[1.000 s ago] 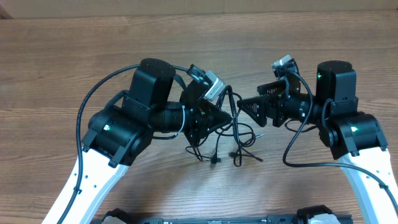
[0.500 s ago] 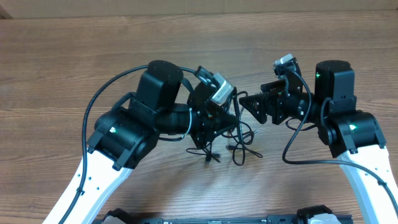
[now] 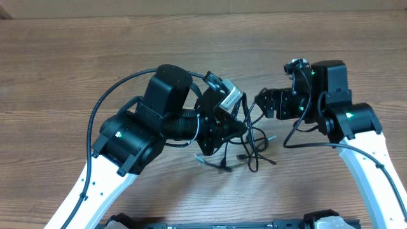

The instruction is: Untangle cables

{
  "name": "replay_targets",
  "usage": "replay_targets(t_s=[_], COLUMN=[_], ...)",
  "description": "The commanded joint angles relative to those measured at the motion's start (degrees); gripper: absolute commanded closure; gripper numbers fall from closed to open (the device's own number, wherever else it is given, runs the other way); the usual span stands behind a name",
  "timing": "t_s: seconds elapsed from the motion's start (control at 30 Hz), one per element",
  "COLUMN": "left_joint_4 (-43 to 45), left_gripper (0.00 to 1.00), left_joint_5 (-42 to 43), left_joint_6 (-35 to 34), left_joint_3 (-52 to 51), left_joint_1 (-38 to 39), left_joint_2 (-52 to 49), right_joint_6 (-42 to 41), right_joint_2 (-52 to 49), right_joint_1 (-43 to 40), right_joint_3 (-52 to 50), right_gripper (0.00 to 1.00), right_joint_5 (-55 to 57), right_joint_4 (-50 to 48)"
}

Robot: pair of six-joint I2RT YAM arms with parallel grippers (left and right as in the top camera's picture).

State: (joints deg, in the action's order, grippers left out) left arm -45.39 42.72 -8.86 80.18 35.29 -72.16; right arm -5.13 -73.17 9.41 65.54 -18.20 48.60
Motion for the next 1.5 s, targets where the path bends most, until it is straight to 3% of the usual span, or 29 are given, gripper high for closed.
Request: replay_targets(t_s=[0.0,0.23,0.6,1.17,1.47], left_joint_4=[-0.07,-0.90,-7.34,-10.91,-14.21], left_gripper=[0.96,0.96,0.96,0.96,0.96], left_joint_5=[-3.78,-9.88,-24.48,-37.33,-49.59], left_joint_6=[0.37,2.03,2.67,2.40,-6.27], left_joint_3=[0.61,0.61,0.61,0.61,0.61], left_joint_1=[0.20,-2.86,-8.35,-8.76,-8.76], left_joint_2=[1.68,7.82,17.16,18.67,18.67], right_joint_6=[-1.09,-1.07,-1.09,-2.60,-2.60], right_joint_2=[-1.29,-2.86,-3.37,-3.37,-3.37], right_joint_1=[-0.17,-0.17,-0.17,-0.17,-0.17], right_joint_3=[0.81,0.72,0.31,0.31,0.31], right_gripper=[0.17,0.16,0.09,0.00,0.00], right_joint_5=[8.61,13.66,13.68,17.05,17.07], right_joint_4=[2.54,8.87,8.24,7.48,7.72])
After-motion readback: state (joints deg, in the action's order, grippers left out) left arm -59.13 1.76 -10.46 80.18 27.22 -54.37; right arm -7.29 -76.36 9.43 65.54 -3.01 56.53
